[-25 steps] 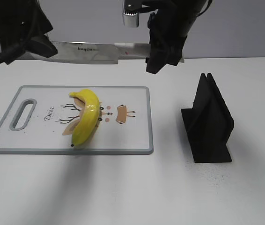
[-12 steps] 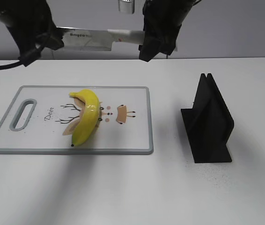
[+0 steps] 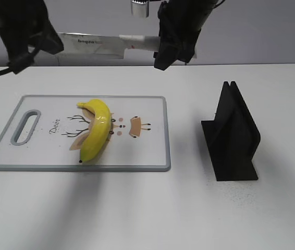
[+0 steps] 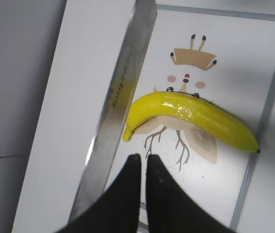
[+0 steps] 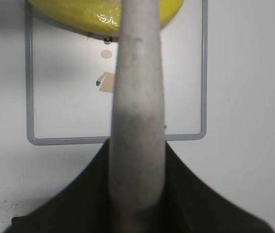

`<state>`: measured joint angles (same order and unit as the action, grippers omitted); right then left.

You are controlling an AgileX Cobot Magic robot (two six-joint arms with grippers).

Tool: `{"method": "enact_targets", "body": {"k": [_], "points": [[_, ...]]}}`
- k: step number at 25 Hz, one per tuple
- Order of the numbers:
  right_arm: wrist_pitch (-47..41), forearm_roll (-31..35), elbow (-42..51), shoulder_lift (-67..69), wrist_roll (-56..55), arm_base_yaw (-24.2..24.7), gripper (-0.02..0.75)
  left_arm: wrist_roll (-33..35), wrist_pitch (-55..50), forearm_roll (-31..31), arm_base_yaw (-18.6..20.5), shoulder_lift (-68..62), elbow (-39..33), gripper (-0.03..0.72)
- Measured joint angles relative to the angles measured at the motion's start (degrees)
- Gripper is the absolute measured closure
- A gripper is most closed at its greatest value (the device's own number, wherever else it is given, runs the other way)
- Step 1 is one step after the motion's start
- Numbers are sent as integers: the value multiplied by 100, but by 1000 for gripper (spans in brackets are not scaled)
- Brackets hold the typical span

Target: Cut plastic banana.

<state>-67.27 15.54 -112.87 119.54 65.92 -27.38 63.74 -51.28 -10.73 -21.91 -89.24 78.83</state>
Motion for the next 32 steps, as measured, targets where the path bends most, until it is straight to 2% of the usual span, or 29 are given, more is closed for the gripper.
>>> {"method": "enact_targets", "body": {"k": [2,4,8,10,11,13,21,25,27,30,32], "points": [[0,12,0,5,-5,0,553,-6,-61,5,0,287,0,611],[0,12,0,17,-6,0,553,-10,-23,5,33,529,6,499],[0,12,0,55,-11,0,553,-16,179,-1,97,754,18,140],[0,12,0,55,-11,0,553,-22,190,-1,97,700,18,51],[0,12,0,55,-11,0,553,-22,183,-1,97,637,18,40],[0,17,0,55,-18,0,553,-22,165,45,97,477,18,58],[0,17,0,55,-18,0,553,-22,404,237,97,-202,18,279],[0,17,0,55,-22,0,553,-22,578,237,97,-383,18,331],[0,17,0,55,-22,0,553,-22,626,237,97,-421,18,408],[17,17,0,55,-22,0,553,-6,734,248,97,-442,18,586],[59,-39,0,55,59,0,553,69,720,272,97,-455,18,628]]}}
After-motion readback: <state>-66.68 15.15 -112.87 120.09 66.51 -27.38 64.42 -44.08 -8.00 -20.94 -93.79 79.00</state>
